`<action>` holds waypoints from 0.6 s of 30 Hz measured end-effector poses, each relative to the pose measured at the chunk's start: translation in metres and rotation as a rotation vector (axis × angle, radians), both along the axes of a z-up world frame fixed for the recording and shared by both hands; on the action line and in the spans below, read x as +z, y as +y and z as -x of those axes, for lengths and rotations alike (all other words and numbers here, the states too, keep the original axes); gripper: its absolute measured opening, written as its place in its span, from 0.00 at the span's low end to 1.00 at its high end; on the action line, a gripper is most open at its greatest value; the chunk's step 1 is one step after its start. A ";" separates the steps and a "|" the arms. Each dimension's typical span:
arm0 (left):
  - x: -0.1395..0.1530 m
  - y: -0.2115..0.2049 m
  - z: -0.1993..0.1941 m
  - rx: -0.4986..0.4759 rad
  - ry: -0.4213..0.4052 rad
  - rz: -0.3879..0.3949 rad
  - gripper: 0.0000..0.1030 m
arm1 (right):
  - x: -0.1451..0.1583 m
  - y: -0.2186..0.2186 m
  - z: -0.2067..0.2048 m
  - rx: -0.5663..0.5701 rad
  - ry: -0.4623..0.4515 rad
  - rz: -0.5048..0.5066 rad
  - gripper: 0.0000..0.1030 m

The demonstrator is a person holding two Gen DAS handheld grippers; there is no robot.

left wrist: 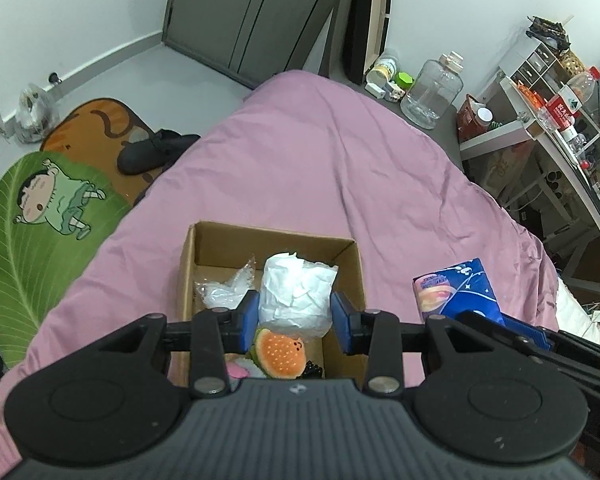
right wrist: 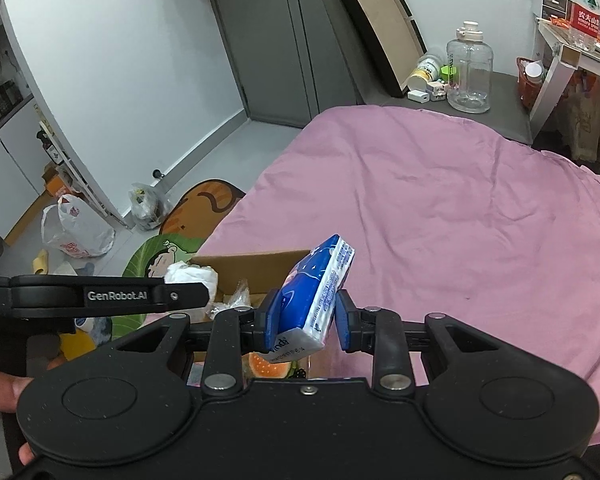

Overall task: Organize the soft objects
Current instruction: 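Carry the tissue ball with left gripper while right gripper carries tissue pack over box, then open left gripper to drop the tissue ball while right gripper releases the tissue pack into box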

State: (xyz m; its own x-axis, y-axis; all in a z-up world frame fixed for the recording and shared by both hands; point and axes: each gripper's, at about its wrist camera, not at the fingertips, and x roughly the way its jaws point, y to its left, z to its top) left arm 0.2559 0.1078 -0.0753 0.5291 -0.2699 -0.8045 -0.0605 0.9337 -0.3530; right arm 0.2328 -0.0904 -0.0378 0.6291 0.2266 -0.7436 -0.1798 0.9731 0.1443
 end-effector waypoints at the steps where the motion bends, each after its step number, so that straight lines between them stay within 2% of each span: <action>1: -0.002 0.000 -0.003 -0.003 0.003 0.005 0.37 | -0.001 0.000 -0.001 -0.002 0.005 0.002 0.27; 11: -0.023 -0.006 -0.025 -0.026 0.054 0.048 0.37 | -0.010 0.009 -0.015 0.004 0.030 0.022 0.27; 16: -0.031 0.003 -0.032 0.006 0.096 0.075 0.46 | -0.014 0.019 -0.022 0.029 0.043 0.020 0.27; 18: -0.030 0.010 -0.031 0.027 0.096 0.079 0.46 | -0.018 0.024 -0.025 0.045 0.049 0.022 0.27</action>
